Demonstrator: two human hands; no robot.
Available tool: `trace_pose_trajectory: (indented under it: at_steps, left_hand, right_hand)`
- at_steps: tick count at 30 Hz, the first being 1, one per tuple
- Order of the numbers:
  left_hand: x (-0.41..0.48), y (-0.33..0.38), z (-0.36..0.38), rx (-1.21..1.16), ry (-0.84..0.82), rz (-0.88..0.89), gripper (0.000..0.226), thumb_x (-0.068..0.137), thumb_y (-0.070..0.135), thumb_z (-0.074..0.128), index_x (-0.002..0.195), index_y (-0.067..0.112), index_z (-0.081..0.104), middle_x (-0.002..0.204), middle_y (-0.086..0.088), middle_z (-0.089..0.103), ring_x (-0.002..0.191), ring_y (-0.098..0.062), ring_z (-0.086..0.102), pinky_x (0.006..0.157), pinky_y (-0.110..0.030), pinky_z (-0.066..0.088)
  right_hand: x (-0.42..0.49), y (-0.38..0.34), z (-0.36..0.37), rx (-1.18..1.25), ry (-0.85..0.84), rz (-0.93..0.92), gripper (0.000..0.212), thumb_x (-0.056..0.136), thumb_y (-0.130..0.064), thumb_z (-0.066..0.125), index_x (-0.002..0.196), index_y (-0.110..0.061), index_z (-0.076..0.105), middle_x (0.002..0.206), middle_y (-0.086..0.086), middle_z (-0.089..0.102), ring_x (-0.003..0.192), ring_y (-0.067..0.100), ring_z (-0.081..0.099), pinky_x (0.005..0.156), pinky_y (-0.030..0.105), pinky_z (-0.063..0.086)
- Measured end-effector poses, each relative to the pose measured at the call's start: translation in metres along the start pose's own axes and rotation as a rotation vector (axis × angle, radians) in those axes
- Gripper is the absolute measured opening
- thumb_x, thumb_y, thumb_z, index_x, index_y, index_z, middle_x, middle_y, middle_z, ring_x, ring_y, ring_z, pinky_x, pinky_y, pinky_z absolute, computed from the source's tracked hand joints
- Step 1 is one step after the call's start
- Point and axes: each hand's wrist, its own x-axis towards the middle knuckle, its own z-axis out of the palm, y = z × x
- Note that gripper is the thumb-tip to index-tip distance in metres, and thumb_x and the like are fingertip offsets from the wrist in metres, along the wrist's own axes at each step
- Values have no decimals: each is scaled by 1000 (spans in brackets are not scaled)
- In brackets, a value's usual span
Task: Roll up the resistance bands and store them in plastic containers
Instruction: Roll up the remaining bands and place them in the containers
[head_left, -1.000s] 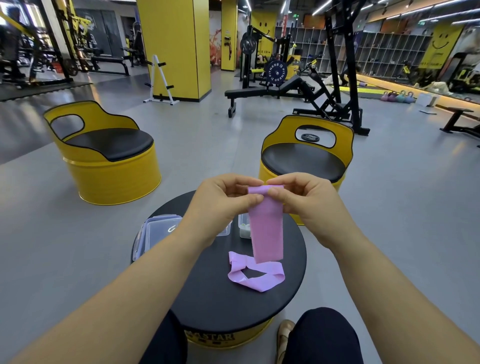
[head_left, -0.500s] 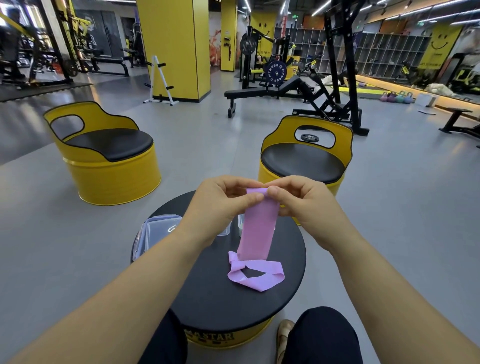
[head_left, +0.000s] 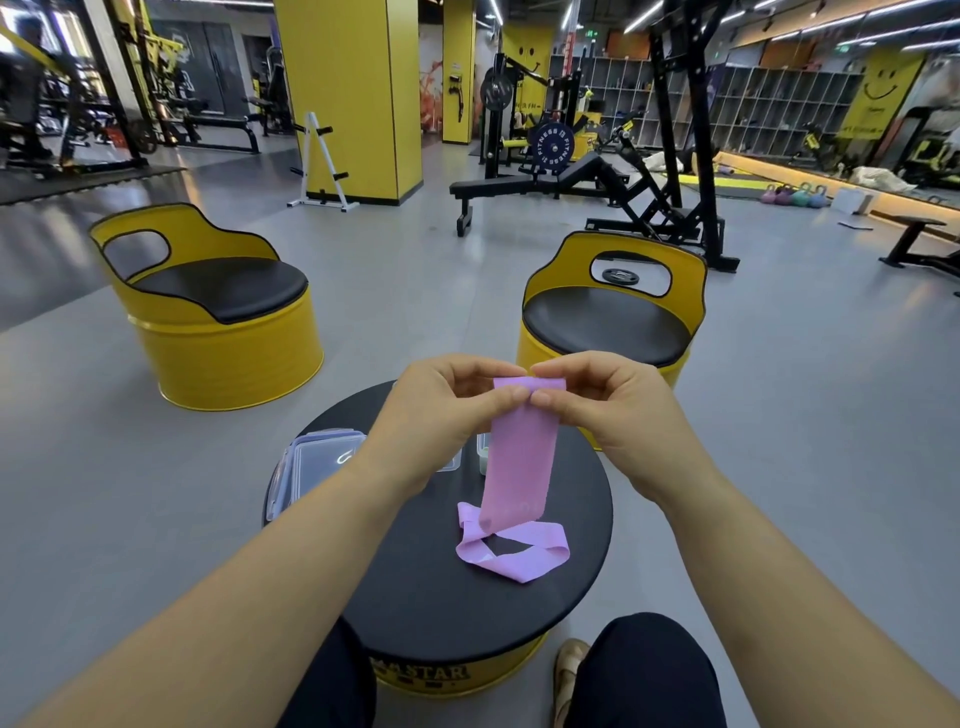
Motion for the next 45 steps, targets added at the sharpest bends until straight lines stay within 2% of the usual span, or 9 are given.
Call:
trace_pose_trajectory:
  at_steps: [6, 13, 26, 29, 32, 36, 38, 41, 45]
  left_hand:
    - [1, -2, -1, 13, 34, 43, 20, 78, 4, 72, 83, 22, 72, 86, -6, 74, 83, -15, 69, 81, -27, 55]
    - [1, -3, 0, -55, 10, -46, 11, 80, 16, 72, 90, 19, 70, 88, -7, 73, 83, -16, 69, 78, -32, 57]
    - [2, -9, -2, -109, 25, -22, 18, 75, 11, 74, 89, 20, 70, 90, -6, 74, 83, -16, 69, 80, -32, 55]
    - [3, -9, -1, -294, -75, -85, 21, 77, 18, 66, 94, 6, 70, 92, -6, 72, 81, -14, 66, 71, -24, 53]
    - [3, -8, -6, -371, -232, -132, 24, 79, 23, 58, 82, 7, 75, 90, -5, 72, 81, -15, 66, 72, -22, 54]
    - [5, -7, -16, -329, -401, -236, 14, 80, 19, 65, 75, 12, 76, 77, -2, 71, 70, -12, 66, 64, -20, 52]
    - [6, -7, -18, -308, -486, -256, 15, 73, 26, 75, 76, 11, 75, 79, -3, 69, 72, -14, 65, 66, -21, 52]
    - [9, -10, -20, -326, -559, -285, 44, 51, 39, 89, 79, 9, 74, 84, -6, 66, 75, -16, 63, 68, -24, 51]
    - [9, -14, -21, -346, -633, -291, 43, 50, 42, 88, 77, 12, 74, 77, -3, 68, 71, -15, 65, 66, -24, 52]
  right_hand:
    - [1, 2, 0, 45, -20, 69, 20, 80, -20, 70, 96, -9, 69, 92, 13, 72, 86, 20, 71, 75, 32, 59]
    - [0, 3, 1, 116, -14, 50, 15, 76, -11, 72, 91, -14, 69, 79, -3, 74, 80, 11, 70, 68, 20, 55]
    - [-1, 5, 3, 169, -27, 49, 15, 81, -10, 68, 95, -8, 68, 85, 2, 75, 83, 16, 71, 69, 22, 56]
    - [-2, 4, 5, 160, -59, 31, 19, 75, -12, 71, 93, -9, 68, 84, 2, 74, 82, 17, 70, 71, 27, 58]
    - [-1, 4, -2, -3, -198, 12, 35, 69, -23, 78, 102, -24, 65, 93, 4, 70, 84, 14, 65, 80, 36, 56]
    - [7, -6, -14, -242, -462, -42, 54, 71, -31, 74, 119, -42, 52, 116, -26, 51, 92, 4, 54, 87, 30, 52]
    - [10, -13, -16, -273, -572, -41, 56, 69, -31, 76, 120, -40, 53, 122, -27, 48, 99, 10, 54, 89, 31, 52]
    - [12, -21, -15, -272, -674, -38, 57, 62, -34, 78, 116, -35, 59, 124, -21, 51, 105, 19, 54, 85, 31, 52]
    - [11, -24, -13, -263, -692, -64, 53, 60, -32, 79, 111, -29, 61, 121, -17, 55, 103, 22, 54, 76, 29, 51]
